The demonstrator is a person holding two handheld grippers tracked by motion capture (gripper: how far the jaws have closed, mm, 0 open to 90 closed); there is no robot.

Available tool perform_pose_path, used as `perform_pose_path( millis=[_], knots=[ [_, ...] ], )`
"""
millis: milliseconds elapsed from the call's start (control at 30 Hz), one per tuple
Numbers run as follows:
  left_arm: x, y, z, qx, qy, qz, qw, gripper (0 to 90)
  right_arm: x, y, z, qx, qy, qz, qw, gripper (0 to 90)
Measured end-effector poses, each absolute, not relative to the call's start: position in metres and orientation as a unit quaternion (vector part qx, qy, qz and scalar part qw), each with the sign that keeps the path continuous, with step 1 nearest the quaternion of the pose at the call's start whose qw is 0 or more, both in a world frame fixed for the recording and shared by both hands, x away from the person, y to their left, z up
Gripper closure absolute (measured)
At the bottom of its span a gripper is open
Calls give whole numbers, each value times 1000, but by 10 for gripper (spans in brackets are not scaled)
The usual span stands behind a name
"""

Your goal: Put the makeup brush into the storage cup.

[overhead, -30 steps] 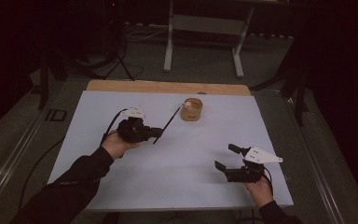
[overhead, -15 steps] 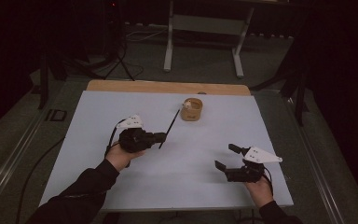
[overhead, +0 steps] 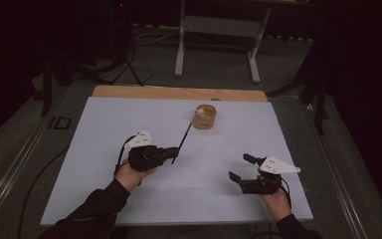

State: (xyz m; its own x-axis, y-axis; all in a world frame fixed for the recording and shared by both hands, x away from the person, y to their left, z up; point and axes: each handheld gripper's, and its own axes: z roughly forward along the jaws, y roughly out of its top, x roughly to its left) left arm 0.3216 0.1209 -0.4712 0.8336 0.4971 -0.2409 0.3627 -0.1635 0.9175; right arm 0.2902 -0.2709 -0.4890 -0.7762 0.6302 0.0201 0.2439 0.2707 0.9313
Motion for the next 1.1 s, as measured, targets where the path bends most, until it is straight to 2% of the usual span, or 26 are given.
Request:
perform_pose_path(
  millis=[233, 600, 800, 933, 1100],
  knots=[
    [321, 123, -483, 752, 283, 71, 591, 857, 288, -270, -487, 278, 774, 537, 187, 140],
    [321, 114, -494, 772, 300, 78, 556, 857, 288, -273, -486, 297, 766, 537, 191, 140],
    [322, 110, -495, 767, 304, 78, 559, 857, 287, -273, -483, 297, 766, 536, 193, 149],
    [323, 111, -497, 765, 308, 75, 561, 857, 287, -273, -479, 295, 769, 540, 174, 167],
    [322, 111, -495, 767, 308, 83, 557, 857, 292, -276, -472, 329, 768, 534, 129, 155]
  ],
)
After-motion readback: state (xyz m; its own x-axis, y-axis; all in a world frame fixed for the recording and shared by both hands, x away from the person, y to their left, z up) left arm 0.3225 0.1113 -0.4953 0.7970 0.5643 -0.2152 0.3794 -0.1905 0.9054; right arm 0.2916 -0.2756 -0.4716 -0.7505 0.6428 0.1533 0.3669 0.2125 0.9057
